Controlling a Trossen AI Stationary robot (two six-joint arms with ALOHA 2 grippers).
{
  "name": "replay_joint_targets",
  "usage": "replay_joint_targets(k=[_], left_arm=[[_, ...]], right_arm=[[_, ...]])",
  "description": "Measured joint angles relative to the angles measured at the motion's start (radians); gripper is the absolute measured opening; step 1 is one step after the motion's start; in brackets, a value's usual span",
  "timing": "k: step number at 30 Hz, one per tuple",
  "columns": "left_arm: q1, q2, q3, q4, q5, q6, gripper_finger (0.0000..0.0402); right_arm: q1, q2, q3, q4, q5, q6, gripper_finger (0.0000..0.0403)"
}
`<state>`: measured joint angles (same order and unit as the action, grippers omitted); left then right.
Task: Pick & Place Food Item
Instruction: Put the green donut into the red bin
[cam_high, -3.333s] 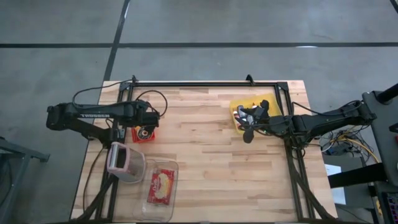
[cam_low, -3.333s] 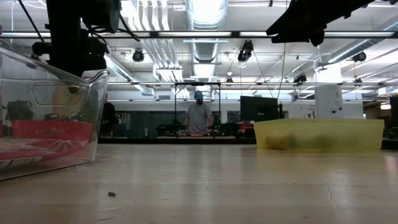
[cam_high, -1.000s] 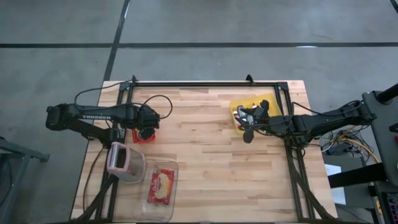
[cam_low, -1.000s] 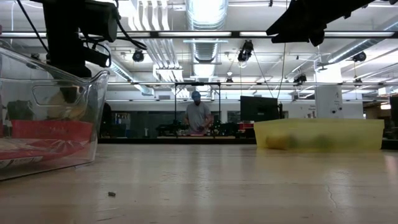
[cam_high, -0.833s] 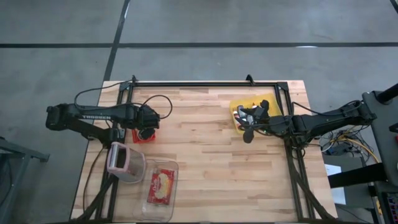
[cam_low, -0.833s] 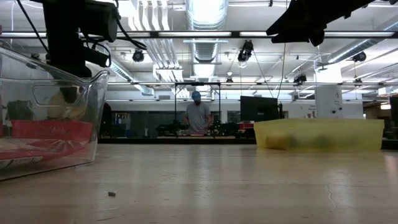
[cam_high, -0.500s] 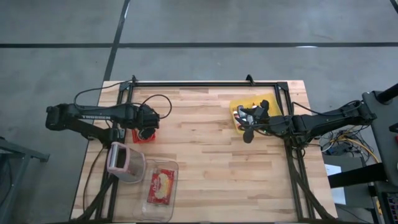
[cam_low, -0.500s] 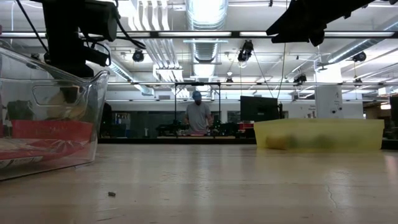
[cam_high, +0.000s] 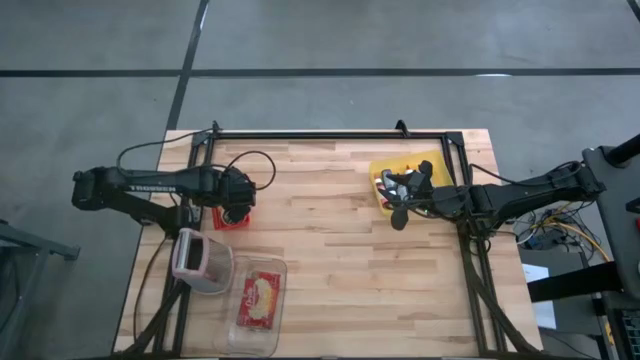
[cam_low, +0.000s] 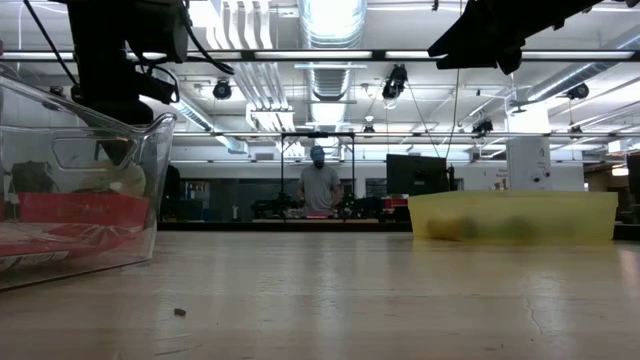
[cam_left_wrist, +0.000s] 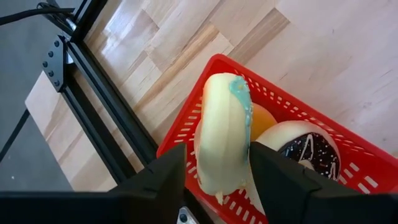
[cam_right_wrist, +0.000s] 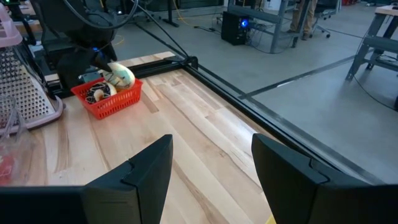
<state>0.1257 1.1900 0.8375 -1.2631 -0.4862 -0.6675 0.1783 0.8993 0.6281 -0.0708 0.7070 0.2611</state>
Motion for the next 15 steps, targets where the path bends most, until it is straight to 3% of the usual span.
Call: replay_joint_targets(k=[10, 15], left_arm=[[0.000, -0.002, 0.001, 0.000, 0.004, 0.028, 0.0179], [0.000, -0.003, 0.001, -0.001, 0.053, 0.029, 0.0179]], right_arm=[[0.000, 0.000, 0.000, 0.000, 0.000, 0.000, 0.0217], [0.000, 0.000, 0.000, 0.000, 0.000, 0.000, 0.0217]])
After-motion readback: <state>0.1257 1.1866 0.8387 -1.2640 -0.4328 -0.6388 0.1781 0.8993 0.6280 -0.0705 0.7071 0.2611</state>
